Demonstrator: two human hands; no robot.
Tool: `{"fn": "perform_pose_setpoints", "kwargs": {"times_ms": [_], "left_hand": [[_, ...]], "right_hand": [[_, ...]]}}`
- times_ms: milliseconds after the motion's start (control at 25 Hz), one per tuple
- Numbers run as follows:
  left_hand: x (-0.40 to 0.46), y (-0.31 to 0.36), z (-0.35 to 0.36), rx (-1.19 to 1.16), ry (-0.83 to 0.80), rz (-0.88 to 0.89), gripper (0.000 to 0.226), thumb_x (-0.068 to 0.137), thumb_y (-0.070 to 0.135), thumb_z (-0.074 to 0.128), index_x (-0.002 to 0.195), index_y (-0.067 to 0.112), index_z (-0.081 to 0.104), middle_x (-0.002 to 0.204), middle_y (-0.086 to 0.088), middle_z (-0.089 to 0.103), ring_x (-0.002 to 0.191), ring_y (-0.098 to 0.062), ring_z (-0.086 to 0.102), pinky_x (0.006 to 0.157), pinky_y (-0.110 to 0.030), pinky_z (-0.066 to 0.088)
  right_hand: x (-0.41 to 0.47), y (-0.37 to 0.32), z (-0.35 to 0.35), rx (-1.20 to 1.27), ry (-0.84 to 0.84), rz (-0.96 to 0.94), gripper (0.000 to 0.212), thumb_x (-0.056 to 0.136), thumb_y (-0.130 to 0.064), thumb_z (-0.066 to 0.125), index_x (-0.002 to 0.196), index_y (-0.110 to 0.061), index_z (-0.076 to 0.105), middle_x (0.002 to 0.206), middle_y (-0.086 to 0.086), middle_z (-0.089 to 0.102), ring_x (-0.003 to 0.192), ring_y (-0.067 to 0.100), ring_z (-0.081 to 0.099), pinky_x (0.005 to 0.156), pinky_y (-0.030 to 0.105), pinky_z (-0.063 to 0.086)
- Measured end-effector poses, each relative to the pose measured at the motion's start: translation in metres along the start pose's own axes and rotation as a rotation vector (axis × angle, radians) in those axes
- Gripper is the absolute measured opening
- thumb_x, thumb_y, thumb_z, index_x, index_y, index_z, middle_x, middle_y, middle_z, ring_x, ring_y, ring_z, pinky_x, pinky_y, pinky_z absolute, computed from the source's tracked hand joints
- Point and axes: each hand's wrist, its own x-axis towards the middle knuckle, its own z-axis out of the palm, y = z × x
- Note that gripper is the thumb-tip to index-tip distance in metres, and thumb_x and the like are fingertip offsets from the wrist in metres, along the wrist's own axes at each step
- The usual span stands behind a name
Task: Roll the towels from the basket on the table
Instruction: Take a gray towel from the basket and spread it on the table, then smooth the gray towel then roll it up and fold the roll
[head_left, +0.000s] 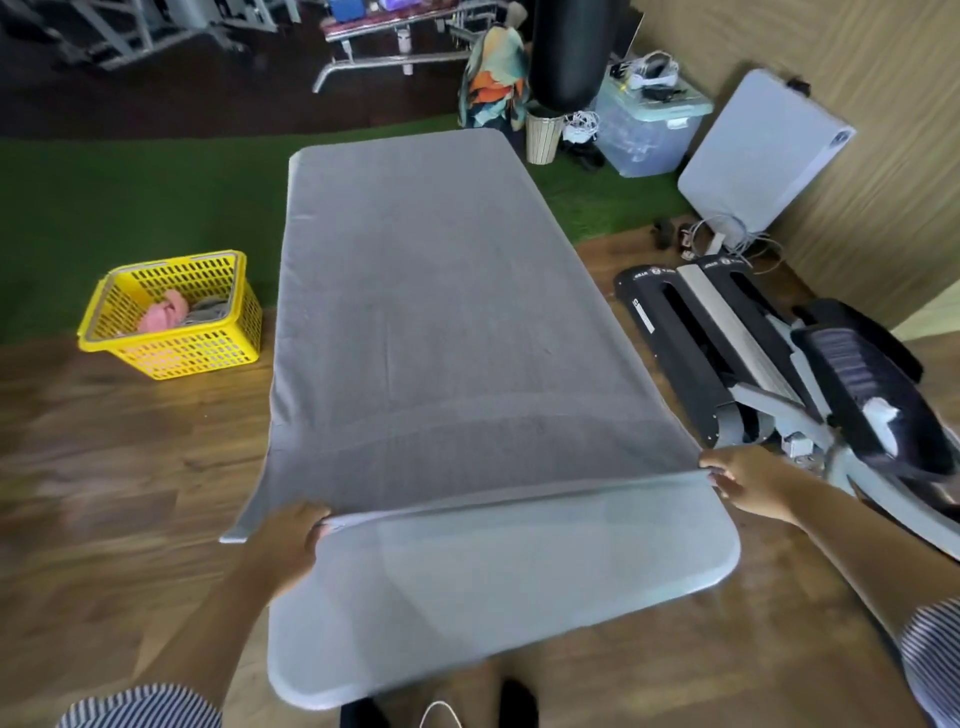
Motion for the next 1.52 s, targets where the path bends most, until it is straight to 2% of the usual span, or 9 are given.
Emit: {"fn": "perform_pose_setpoints", "kwargs": {"times_ms": [120,320,560,720,840,960,1120,1280,1520], "left_hand": [[-0.024,-0.001,0.009,0.054,0.018,-0.039,0.022,0.093,0.011,0.055,0.112,0.008,0.067,0.11,-0.012,0.066,0.105,-0.032,0.061,0.087,-0.04,0.045],[-0.06,-0.014,0.028,0.087,0.101,0.029,0.019,0.077,-0.001,0.073,0.094,0.008,0.071,0.085,-0.011,0.07,0.074,-0.034,0.067,0.062,-0.043,0.055],[-0.086,0.005,0.028,0.039,0.063,-0.177,0.015,0.093,0.017,0.056,0.097,0.021,0.07,0.094,-0.001,0.068,0.089,-0.023,0.064,0.073,-0.036,0.046],[-0.092,0.015,0.014,0.023,-0.074,-0.198,0.015,0.091,0.039,0.052,0.089,0.033,0.065,0.092,0.01,0.067,0.086,-0.013,0.062,0.074,-0.03,0.047],[-0.068,0.043,0.006,-0.057,0.018,-0.197,0.026,0.083,0.05,0.047,0.08,0.029,0.061,0.085,0.011,0.064,0.08,-0.017,0.063,0.072,-0.031,0.049],[-0.043,0.077,0.0,-0.075,0.171,-0.122,0.039,0.084,0.042,0.046,0.113,0.025,0.064,0.115,0.004,0.062,0.101,-0.024,0.063,0.081,-0.037,0.05],[-0.026,0.085,-0.008,0.045,0.138,-0.124,0.048,0.093,0.043,0.045,0.138,0.026,0.045,0.14,0.006,0.048,0.121,-0.02,0.053,0.09,-0.04,0.046],[-0.028,0.047,-0.025,0.056,0.138,-0.164,0.049,0.093,0.042,0.045,0.14,0.029,0.04,0.144,0.009,0.044,0.125,-0.019,0.049,0.096,-0.041,0.045],[-0.035,-0.067,-0.08,0.108,0.116,-0.171,0.045,0.093,0.034,0.044,0.138,0.026,0.039,0.137,0.003,0.049,0.116,-0.025,0.055,0.09,-0.041,0.044]], "right_hand": [[-0.004,0.009,0.023,0.004,0.017,-0.01,0.019,0.092,-0.013,0.051,0.106,-0.013,0.065,0.1,0.005,0.067,0.084,0.016,0.061,0.073,0.022,0.042],[-0.01,0.009,0.048,0.03,0.019,0.006,0.024,0.093,-0.019,0.055,0.114,-0.015,0.065,0.116,0.0,0.063,0.103,0.016,0.059,0.086,0.021,0.04],[-0.014,0.016,0.062,0.037,-0.009,0.034,0.017,0.087,-0.029,0.059,0.094,-0.044,0.057,0.104,-0.013,0.065,0.093,0.01,0.062,0.081,0.028,0.048],[-0.015,-0.005,0.055,-0.027,-0.04,0.062,0.021,0.086,-0.037,0.052,0.102,-0.032,0.065,0.108,-0.014,0.063,0.098,0.01,0.059,0.082,0.025,0.046],[-0.003,-0.05,0.045,0.012,0.063,0.018,0.026,0.088,-0.043,0.043,0.096,-0.029,0.064,0.105,-0.007,0.06,0.094,0.015,0.059,0.076,0.031,0.049],[0.015,-0.106,0.04,0.0,0.179,-0.088,0.034,0.091,-0.045,0.046,0.112,-0.023,0.061,0.116,-0.002,0.06,0.103,0.022,0.058,0.084,0.033,0.047],[0.033,-0.183,0.042,0.009,0.186,-0.175,0.045,0.091,-0.048,0.047,0.126,-0.021,0.054,0.128,0.002,0.057,0.117,0.025,0.052,0.098,0.036,0.041],[0.048,-0.276,0.051,0.038,0.187,-0.248,0.048,0.091,-0.046,0.048,0.133,-0.022,0.048,0.135,0.002,0.052,0.125,0.022,0.047,0.103,0.033,0.036],[0.077,-0.437,0.063,0.093,0.207,-0.261,0.047,0.091,-0.041,0.049,0.133,-0.019,0.047,0.134,0.005,0.052,0.122,0.026,0.049,0.101,0.036,0.039]]}}
